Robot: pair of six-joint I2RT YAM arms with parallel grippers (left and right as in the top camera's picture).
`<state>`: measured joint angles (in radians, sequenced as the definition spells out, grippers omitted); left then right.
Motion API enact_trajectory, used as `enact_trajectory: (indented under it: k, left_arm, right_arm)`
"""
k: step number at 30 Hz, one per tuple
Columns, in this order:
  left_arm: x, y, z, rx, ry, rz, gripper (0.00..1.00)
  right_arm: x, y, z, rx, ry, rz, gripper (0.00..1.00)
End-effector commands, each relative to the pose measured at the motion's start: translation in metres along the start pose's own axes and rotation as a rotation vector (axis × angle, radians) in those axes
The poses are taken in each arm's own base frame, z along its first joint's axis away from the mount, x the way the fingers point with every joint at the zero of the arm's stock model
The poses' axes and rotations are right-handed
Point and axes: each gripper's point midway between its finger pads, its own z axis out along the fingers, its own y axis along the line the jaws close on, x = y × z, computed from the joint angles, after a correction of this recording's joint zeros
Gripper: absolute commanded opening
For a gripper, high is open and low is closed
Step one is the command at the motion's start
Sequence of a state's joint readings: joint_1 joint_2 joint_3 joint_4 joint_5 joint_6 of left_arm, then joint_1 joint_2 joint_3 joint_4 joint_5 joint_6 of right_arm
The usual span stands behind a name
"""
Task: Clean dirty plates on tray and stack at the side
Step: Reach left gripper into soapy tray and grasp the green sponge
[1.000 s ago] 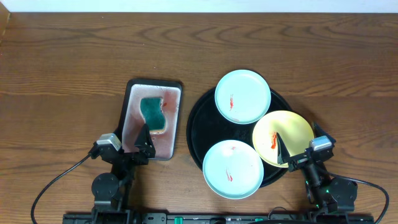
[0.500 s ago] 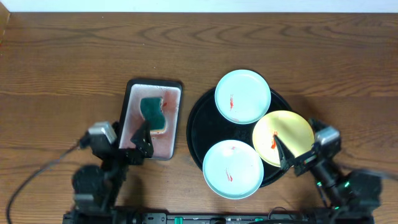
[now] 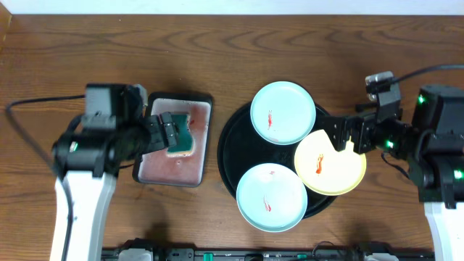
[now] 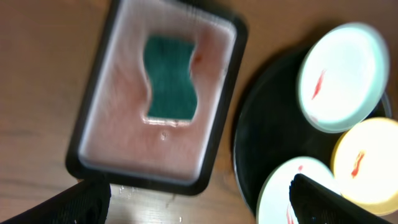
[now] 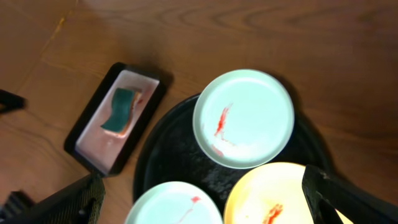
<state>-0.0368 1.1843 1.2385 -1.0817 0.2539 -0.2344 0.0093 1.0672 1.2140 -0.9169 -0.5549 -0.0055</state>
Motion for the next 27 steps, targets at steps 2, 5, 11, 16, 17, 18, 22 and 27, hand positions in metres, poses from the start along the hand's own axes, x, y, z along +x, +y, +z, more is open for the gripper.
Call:
enact_trajectory:
  k: [2,5,11,16,17,18,22,27]
  left_arm:
    - [0.017,0.005,0.039,-0.025,0.207,-0.02,0.92]
    - [0.028,0.011,0.068,-0.074,0.315,-0.014,0.85]
    - [0.019,0.036,0.133,-0.295,0.302,0.019,0.56]
    - [0.013,0.061,0.176,-0.419,0.293,-0.039,0.56]
    - [0.012,0.061,0.185,-0.407,0.297,-0.045,0.56]
    - [0.013,0.059,0.196,-0.385,0.308,-0.052,0.56]
    - [0.025,0.055,0.231,-0.311,0.375,-0.01,0.33]
    - [0.038,0.063,0.242,-0.332,0.429,-0.015,0.07]
  right_arm:
    - [-0.001,0.002,0.006,-0.05,0.027,0.082,0.99]
    - [0.004,0.001,0.006,-0.045,0.047,0.095,0.99]
    - [0.015,0.001,0.006,-0.044,0.091,0.121,0.95]
    - [0.027,0.003,0.004,-0.044,0.138,0.153,0.94]
    - [0.029,0.003,0.004,-0.044,0.145,0.157,0.94]
    - [0.03,0.003,0.004,-0.043,0.152,0.161,0.94]
    - [0.033,0.003,0.003,-0.044,0.164,0.17,0.89]
    - [0.033,0.003,0.003,-0.044,0.164,0.17,0.85]
